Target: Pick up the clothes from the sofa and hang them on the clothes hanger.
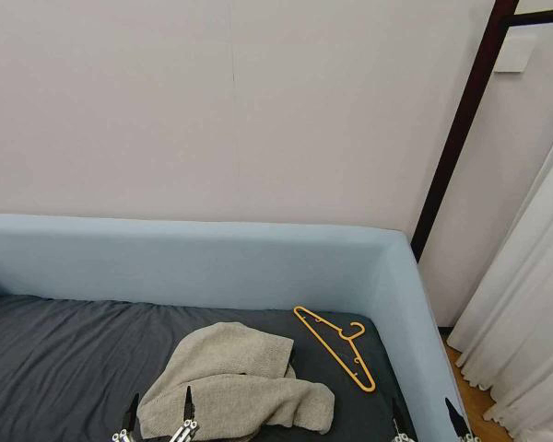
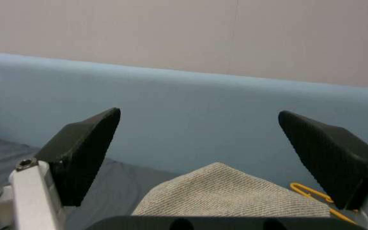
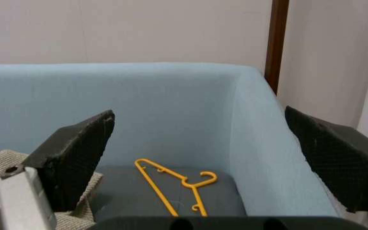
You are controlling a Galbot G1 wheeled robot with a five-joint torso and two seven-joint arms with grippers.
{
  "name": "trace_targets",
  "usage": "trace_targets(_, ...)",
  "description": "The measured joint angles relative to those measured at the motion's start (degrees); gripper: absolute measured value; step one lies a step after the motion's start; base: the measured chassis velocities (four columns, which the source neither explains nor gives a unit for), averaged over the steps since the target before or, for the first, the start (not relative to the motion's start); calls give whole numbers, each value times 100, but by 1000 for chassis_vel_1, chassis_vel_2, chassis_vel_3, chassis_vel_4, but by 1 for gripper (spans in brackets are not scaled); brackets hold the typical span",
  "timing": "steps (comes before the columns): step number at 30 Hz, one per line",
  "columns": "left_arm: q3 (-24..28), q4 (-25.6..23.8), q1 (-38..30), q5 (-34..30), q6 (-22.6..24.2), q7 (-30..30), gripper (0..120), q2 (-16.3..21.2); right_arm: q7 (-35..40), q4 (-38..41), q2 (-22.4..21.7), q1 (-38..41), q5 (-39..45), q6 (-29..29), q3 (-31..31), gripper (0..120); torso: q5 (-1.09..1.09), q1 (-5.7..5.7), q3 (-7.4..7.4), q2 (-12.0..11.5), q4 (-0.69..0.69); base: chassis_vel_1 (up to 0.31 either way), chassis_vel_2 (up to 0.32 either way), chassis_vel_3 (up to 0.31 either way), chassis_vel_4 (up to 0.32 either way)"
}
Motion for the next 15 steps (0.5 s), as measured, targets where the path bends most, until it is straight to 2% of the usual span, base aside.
trace_targets(9,-31,38,-7,-10,0,-2,98,4,75,9,-181,28,129,-225,-40,100,0,0,0,0,0,0,0,0,0)
trace_targets(15,-37,131,16,-20,-5,-44,98,-12,147,-44,-526,134,276,-462,-177,100,1,0,0,0,0,0,0,0,0)
